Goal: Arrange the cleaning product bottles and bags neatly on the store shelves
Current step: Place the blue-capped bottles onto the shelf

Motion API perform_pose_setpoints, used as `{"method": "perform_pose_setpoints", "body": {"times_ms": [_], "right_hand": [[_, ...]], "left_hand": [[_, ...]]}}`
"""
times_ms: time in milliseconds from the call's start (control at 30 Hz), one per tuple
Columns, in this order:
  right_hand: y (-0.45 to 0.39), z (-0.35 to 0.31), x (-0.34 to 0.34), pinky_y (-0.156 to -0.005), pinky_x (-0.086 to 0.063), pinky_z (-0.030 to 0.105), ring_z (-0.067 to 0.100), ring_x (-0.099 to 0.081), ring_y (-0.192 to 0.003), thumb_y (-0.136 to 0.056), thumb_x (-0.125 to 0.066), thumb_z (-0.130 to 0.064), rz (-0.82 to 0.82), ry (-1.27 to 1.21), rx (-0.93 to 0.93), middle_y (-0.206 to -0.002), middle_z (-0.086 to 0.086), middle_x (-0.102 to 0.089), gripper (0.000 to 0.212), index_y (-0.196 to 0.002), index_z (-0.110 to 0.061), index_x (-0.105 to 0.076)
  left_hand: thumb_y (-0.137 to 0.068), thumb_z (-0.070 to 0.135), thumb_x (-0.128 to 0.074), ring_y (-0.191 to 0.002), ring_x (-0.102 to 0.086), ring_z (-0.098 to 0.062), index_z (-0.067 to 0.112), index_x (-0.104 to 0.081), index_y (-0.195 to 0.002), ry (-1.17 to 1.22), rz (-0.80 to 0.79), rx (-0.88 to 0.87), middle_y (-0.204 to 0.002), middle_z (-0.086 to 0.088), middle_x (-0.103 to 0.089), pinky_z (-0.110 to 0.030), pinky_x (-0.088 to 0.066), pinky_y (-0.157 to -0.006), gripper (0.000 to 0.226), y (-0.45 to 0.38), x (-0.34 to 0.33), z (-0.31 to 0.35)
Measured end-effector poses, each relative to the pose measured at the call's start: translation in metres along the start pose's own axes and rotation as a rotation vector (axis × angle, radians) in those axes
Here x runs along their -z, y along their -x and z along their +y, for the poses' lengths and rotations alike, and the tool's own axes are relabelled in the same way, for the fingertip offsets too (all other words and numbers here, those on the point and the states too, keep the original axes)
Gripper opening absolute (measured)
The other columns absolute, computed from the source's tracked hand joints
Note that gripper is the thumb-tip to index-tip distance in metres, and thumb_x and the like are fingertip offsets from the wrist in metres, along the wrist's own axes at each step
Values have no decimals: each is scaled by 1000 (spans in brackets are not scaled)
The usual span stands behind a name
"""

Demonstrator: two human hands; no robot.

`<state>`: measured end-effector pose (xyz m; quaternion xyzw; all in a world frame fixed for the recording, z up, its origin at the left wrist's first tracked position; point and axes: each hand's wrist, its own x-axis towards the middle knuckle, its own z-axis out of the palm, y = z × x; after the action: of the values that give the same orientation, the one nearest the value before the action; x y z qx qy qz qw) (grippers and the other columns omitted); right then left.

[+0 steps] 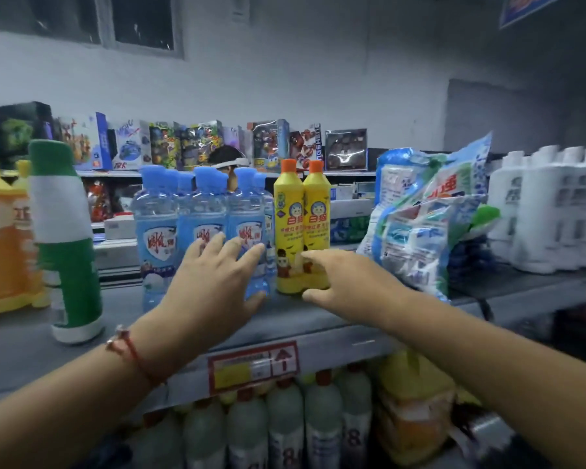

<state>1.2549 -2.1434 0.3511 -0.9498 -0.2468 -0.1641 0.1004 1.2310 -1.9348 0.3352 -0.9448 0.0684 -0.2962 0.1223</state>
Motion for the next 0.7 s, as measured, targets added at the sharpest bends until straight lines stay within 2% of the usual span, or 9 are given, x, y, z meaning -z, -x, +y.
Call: {"method": "perform_pose_setpoints", "body": {"times_ms": [100,200,333,467,633,700], "right_hand": [[35,30,20,-116,-35,37,19,-37,-144,-95,-61,-48,-19,63,-22,-158,-3,-39,72,-157,-24,-32],[68,65,32,-120,-29,35,16,-29,-147,-95,-58,-55,-39,78,-69,-161,-5,-32,76,-158,-27,-28],[116,120,50,-119,-24,35,18,-26,-148,-96,-54,-59,-38,121,-160,-162,-4,-31,74,-157,-27,-29],[179,191,77,-122,-19,38,17,-16,-153,-96,-51,-62,-88,131,-287,-167,-3,-21,75,-159,-30,-25],[263,286,118,-121,-25,38,17,-21,-152,-95,-56,-59,-121,117,-446,-166,-4,-21,75,-158,-31,-26],[290,320,133,-118,-29,36,17,-28,-150,-95,-57,-57,-116,100,-498,-165,-5,-24,75,-158,-30,-27]], "left_hand": [[-92,73,-41,-146,-32,-26,31,-16,-160,97,-146,-17,-161,-6,-32,-45,-31,-118,83,7,15,27],[-92,75,-41,-146,-34,-24,34,-17,-159,192,-226,-70,-162,-4,-29,-41,-37,-115,83,3,32,67],[-88,79,-39,-140,-40,-25,35,-22,-157,221,-228,-155,-159,-1,-34,-41,-42,-108,83,-15,47,138],[-88,80,-40,-134,-49,-26,35,-22,-157,260,-236,-241,-159,-1,-32,-39,-49,-100,84,-36,66,229],[-90,78,-40,-128,-54,-24,36,-24,-156,317,-204,-357,-154,2,-42,-39,-51,-95,80,-64,92,346],[-91,77,-40,-129,-54,-24,36,-26,-156,331,-185,-375,-155,2,-41,-40,-50,-97,78,-74,99,390]]}}
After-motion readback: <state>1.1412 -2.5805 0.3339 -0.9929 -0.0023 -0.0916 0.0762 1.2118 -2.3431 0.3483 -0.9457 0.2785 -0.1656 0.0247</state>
